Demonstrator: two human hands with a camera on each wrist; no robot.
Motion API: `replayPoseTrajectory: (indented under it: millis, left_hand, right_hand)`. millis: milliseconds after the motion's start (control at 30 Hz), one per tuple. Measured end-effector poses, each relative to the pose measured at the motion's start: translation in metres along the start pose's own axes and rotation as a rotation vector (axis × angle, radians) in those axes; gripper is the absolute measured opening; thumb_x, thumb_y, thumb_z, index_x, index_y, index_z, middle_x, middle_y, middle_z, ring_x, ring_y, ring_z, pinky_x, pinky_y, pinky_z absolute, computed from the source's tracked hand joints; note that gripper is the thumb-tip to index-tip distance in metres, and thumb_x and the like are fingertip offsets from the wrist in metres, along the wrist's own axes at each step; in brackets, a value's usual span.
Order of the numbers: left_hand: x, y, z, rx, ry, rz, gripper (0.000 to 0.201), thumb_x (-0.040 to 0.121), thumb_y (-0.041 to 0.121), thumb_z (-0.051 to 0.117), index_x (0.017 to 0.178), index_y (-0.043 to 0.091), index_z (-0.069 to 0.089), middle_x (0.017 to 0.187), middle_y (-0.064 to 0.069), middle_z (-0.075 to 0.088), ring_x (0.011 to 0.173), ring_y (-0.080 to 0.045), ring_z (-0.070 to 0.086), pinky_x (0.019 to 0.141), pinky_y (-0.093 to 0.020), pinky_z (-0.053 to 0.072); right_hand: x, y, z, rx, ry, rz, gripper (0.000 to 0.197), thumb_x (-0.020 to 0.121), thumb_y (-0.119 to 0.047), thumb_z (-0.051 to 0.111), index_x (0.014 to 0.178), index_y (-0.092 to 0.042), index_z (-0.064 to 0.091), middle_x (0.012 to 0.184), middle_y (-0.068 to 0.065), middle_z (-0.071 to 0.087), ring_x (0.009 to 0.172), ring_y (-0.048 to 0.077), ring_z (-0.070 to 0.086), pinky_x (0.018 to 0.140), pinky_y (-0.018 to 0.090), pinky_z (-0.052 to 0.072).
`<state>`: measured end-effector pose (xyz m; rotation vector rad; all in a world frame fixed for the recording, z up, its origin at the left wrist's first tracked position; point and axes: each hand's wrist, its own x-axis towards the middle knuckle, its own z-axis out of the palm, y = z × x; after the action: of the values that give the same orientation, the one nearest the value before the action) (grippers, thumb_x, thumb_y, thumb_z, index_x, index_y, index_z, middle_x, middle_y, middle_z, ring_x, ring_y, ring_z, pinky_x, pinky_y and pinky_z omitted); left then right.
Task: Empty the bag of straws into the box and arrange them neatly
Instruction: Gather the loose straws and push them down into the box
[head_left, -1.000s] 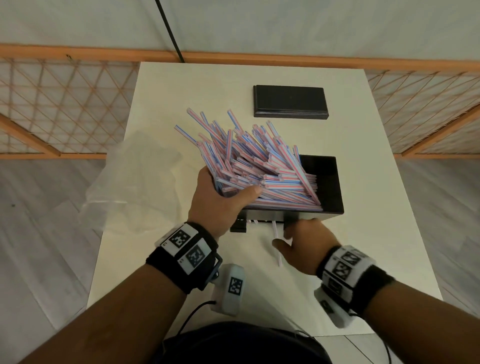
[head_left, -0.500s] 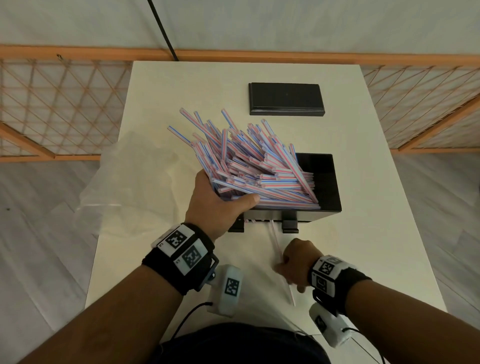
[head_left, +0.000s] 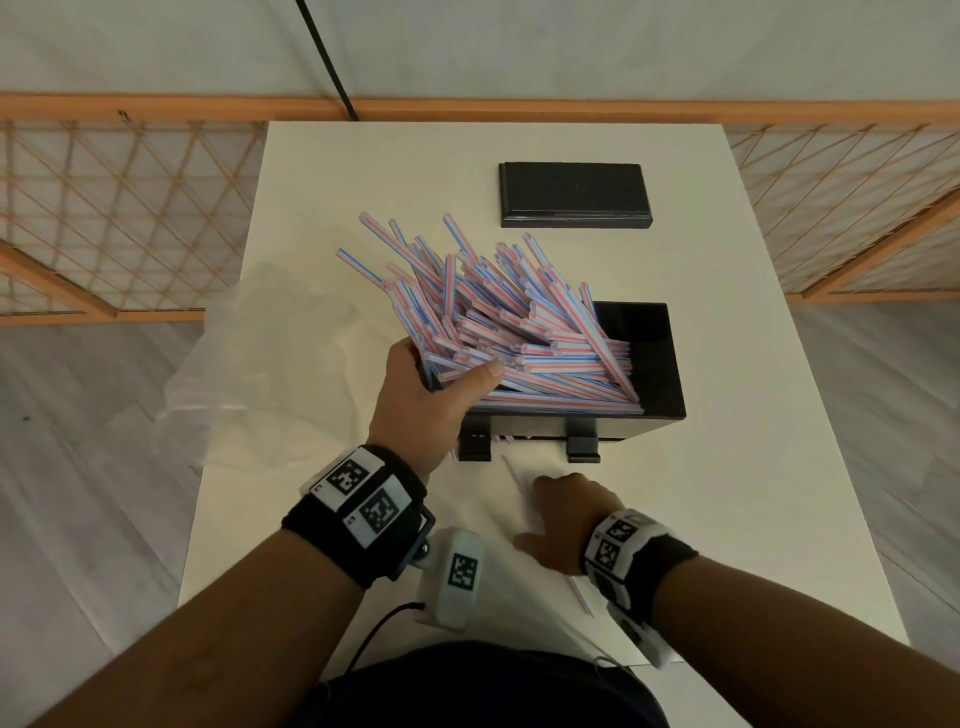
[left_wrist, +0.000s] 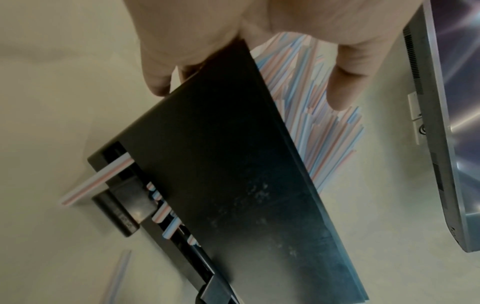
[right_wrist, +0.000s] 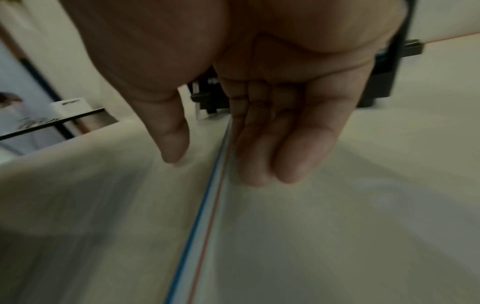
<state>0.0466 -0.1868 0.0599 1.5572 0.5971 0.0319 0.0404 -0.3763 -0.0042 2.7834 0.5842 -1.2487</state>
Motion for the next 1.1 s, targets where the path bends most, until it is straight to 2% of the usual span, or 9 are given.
replayPoseTrajectory:
  millis: [167, 400, 533, 633, 700, 767, 900, 1033, 1100]
  left_hand:
    - [0.0, 0.003, 0.001, -0.017, 0.0, -0.001, 0.06, 0.081, 0.028, 0.087, 0.129, 0.012, 0.055, 0.118, 0.003, 0.07, 0.109, -0.008, 0.067, 0.091, -0.027, 0.052]
    - [-0.002, 0.006, 0.002, -0.01, -0.001, 0.012, 0.083, 0.057, 0.056, 0.082, 0.126, 0.017, 0.057, 0.116, 0.005, 0.072, 0.108, -0.01, 0.069, 0.097, -0.037, 0.055]
    - [-0.002, 0.008, 0.003, -0.033, 0.003, 0.014, 0.086, 0.059, 0.059, 0.08, 0.131, 0.017, 0.058, 0.123, 0.002, 0.071, 0.115, -0.016, 0.067, 0.105, -0.047, 0.053]
    - [-0.004, 0.006, 0.0, -0.145, 0.021, 0.024, 0.09, 0.059, 0.056, 0.078, 0.134, 0.011, 0.056, 0.124, -0.004, 0.071, 0.114, -0.019, 0.069, 0.1, -0.037, 0.056]
    - [-0.005, 0.003, -0.008, -0.2, -0.007, 0.019, 0.087, 0.061, 0.046, 0.078, 0.136, 0.009, 0.054, 0.124, -0.007, 0.071, 0.113, -0.02, 0.071, 0.09, -0.03, 0.059]
    - [-0.004, 0.0, -0.018, -0.199, -0.069, 0.004, 0.083, 0.056, 0.031, 0.076, 0.134, 0.014, 0.053, 0.124, -0.004, 0.07, 0.114, -0.021, 0.07, 0.082, -0.027, 0.06]
    - [-0.008, -0.008, -0.027, -0.001, -0.162, -0.067, 0.097, 0.038, 0.026, 0.068, 0.132, 0.013, 0.05, 0.119, -0.001, 0.066, 0.106, -0.018, 0.063, 0.068, -0.024, 0.051]
    - [-0.003, -0.028, -0.027, 0.415, -0.112, -0.223, 0.044, 0.077, 0.009, 0.072, 0.117, 0.017, 0.054, 0.099, 0.006, 0.065, 0.098, -0.02, 0.068, 0.069, -0.025, 0.046]
    - [0.004, -0.046, -0.027, 0.559, -0.072, -0.268, 0.031, 0.078, 0.019, 0.072, 0.107, 0.019, 0.064, 0.095, 0.004, 0.069, 0.098, -0.028, 0.07, 0.078, -0.03, 0.054]
  right_hand:
    - [0.009, -0.017, -0.009, 0.003, -0.026, 0.035, 0.025, 0.082, -0.022, 0.067, 0.105, -0.017, 0.064, 0.109, 0.005, 0.066, 0.097, 0.026, 0.067, 0.08, 0.033, 0.057]
    - [0.007, -0.019, -0.008, -0.085, 0.02, -0.016, 0.025, 0.081, -0.024, 0.067, 0.105, -0.02, 0.063, 0.103, 0.003, 0.067, 0.093, 0.025, 0.067, 0.077, 0.033, 0.055]
    - [0.002, -0.017, -0.01, -0.075, 0.025, -0.066, 0.021, 0.082, -0.025, 0.064, 0.102, -0.02, 0.061, 0.107, 0.003, 0.061, 0.096, 0.025, 0.064, 0.077, 0.034, 0.054]
    - [-0.009, -0.012, -0.021, -0.013, 0.02, -0.095, 0.016, 0.083, -0.027, 0.063, 0.096, -0.022, 0.055, 0.103, 0.0, 0.051, 0.095, 0.022, 0.06, 0.076, 0.032, 0.052]
    - [-0.023, -0.007, -0.035, 0.052, 0.062, -0.12, 0.016, 0.083, -0.029, 0.06, 0.096, -0.021, 0.058, 0.101, 0.001, 0.056, 0.094, 0.023, 0.06, 0.079, 0.033, 0.053]
    - [-0.043, 0.0, -0.056, 0.118, 0.193, -0.174, 0.015, 0.076, -0.03, 0.058, 0.088, -0.022, 0.061, 0.092, 0.002, 0.064, 0.086, 0.026, 0.063, 0.074, 0.031, 0.054]
    - [-0.095, 0.011, -0.107, 0.335, 0.589, -0.335, 0.01, 0.062, -0.027, 0.058, 0.067, -0.019, 0.058, 0.058, -0.006, 0.06, 0.052, 0.016, 0.055, 0.053, 0.027, 0.048]
    - [-0.123, 0.02, -0.16, 0.528, 0.911, -0.385, 0.009, 0.071, -0.015, 0.07, 0.07, -0.018, 0.062, 0.057, -0.004, 0.063, 0.052, 0.016, 0.058, 0.05, 0.019, 0.045]
    - [-0.116, 0.025, -0.173, 0.572, 1.0, -0.365, 0.013, 0.075, -0.012, 0.073, 0.072, -0.018, 0.062, 0.062, -0.006, 0.066, 0.057, 0.016, 0.064, 0.051, 0.017, 0.046]
